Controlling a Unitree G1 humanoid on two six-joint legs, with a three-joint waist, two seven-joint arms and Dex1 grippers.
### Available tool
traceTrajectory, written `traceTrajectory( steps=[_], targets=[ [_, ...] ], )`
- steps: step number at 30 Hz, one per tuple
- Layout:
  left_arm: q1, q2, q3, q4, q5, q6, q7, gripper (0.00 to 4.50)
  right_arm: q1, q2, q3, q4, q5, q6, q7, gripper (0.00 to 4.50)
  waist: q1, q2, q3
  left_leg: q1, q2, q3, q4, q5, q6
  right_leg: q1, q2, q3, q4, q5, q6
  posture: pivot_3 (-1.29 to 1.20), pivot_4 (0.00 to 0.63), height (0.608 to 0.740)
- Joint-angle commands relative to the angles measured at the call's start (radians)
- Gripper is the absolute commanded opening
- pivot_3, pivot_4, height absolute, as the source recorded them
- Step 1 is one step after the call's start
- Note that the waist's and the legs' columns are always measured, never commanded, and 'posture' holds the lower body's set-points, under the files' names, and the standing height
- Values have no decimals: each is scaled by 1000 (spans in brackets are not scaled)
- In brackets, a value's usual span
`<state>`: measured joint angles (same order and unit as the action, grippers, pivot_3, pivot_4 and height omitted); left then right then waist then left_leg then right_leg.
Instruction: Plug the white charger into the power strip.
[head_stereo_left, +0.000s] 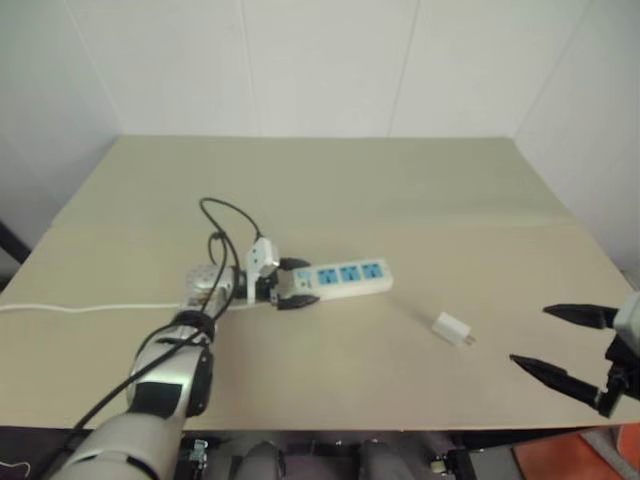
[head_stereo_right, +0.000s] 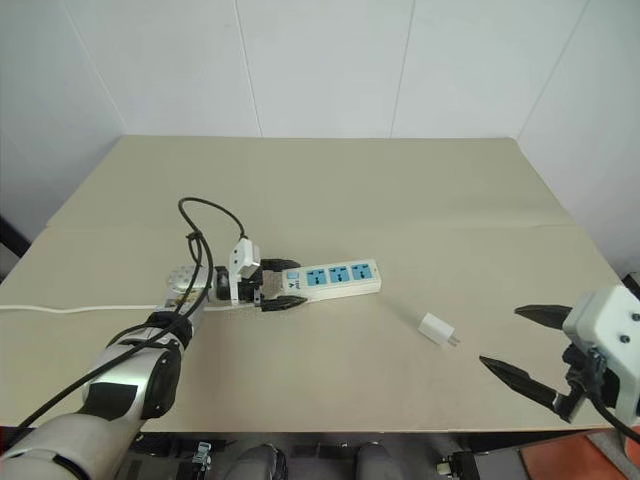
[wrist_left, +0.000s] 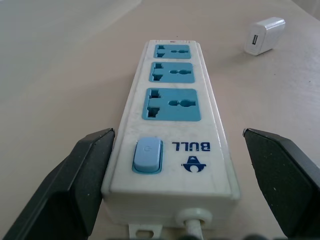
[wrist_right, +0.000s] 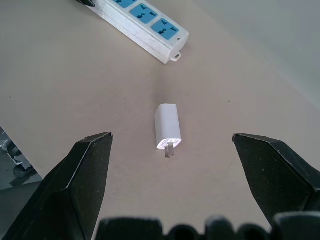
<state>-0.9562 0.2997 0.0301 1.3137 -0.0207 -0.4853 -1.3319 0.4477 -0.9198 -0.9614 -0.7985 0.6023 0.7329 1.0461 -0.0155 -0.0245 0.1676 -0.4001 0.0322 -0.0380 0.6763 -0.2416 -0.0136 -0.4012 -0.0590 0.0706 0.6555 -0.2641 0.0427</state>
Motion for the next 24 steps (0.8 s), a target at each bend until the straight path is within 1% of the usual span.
traceTrajectory(
  steps=[1, 5, 10, 14, 19, 24],
  targets=[
    [-30, -3, 3, 11, 23, 11, 48, 4468, 4, -14, -47, -16, 5, 11, -6, 4500, 2, 0, 0, 0, 0, 0, 0, 0, 0, 0, 0, 0, 0, 0, 0, 0, 150, 740],
    [-24, 1, 4, 15, 39, 21, 45, 4468, 20, -6, -47, -31, 3, 10, -15, 4500, 2, 0, 0, 0, 0, 0, 0, 0, 0, 0, 0, 0, 0, 0, 0, 0, 150, 740],
    [-7, -11, 66, -2, -35, 70, -88, 4468, 45, 21, -41, -57, -8, 1, -44, 4500, 2, 0, 0, 0, 0, 0, 0, 0, 0, 0, 0, 0, 0, 0, 0, 0, 150, 740],
    [23, -21, 66, -16, -40, 70, -147, 4468, 44, 30, -30, -49, -23, -7, -68, 4500, 1, 0, 0, 0, 0, 0, 0, 0, 0, 0, 0, 0, 0, 0, 0, 0, 150, 740],
    [38, -25, 65, -25, -30, 54, -146, 4468, 38, 29, -12, -48, -26, -13, -79, 4500, 2, 0, 0, 1, 0, 0, 0, 0, 0, 1, 0, 0, 0, 0, 0, 0, 150, 740],
    [45, -21, 52, -22, -1, -16, -81, 4468, 32, 27, 0, -39, -32, -19, -82, 4500, 2, 0, 0, 2, 0, 0, 0, 0, 0, 3, 0, 0, 0, 0, 0, 0, 150, 740]
  ],
)
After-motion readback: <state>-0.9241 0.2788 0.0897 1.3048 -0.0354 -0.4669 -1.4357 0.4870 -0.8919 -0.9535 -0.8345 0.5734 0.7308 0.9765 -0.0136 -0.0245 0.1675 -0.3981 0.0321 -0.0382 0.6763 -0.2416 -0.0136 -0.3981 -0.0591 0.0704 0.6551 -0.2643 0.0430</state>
